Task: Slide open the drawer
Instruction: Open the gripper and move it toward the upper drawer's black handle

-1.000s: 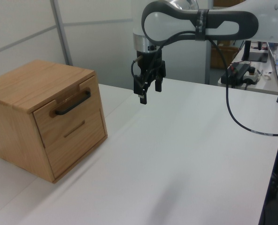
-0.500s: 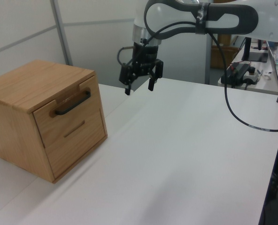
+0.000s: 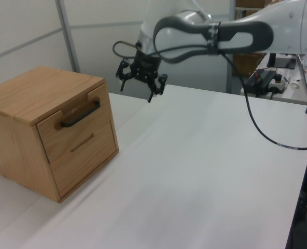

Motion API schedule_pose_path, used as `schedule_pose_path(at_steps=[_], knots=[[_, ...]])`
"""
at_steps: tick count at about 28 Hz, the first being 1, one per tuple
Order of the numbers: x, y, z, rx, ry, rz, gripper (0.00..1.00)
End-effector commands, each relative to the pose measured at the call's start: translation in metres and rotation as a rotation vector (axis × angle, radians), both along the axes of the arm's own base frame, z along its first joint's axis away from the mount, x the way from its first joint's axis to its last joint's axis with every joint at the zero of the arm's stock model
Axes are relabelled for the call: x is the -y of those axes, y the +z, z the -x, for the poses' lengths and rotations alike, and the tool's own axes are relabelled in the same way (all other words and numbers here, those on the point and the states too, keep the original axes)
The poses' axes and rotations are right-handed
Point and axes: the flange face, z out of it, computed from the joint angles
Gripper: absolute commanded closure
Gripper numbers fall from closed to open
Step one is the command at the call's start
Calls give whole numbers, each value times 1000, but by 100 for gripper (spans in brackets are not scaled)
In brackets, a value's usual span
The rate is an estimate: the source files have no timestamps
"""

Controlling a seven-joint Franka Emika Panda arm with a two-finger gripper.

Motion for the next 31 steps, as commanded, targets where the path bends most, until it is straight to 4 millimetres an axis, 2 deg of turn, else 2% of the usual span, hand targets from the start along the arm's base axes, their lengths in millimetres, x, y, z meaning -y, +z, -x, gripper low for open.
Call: schedule_pose_path(at_steps=[1, 5, 11, 15, 19, 22, 26, 31], knots=[[-12, -16, -17, 47, -144, -51, 2], [-15, -20, -24, 70, -224, -90, 2], [-35, -30, -41, 132, -229, -108, 2], [-57, -38, -52, 191, -203, -104, 5], [-66, -41, -59, 204, -219, -100, 6], [-74, -52, -65, 204, -226, -91, 9], [-74, -56, -80, 234, -249, -91, 10], [-73, -60, -89, 248, -263, -82, 14]])
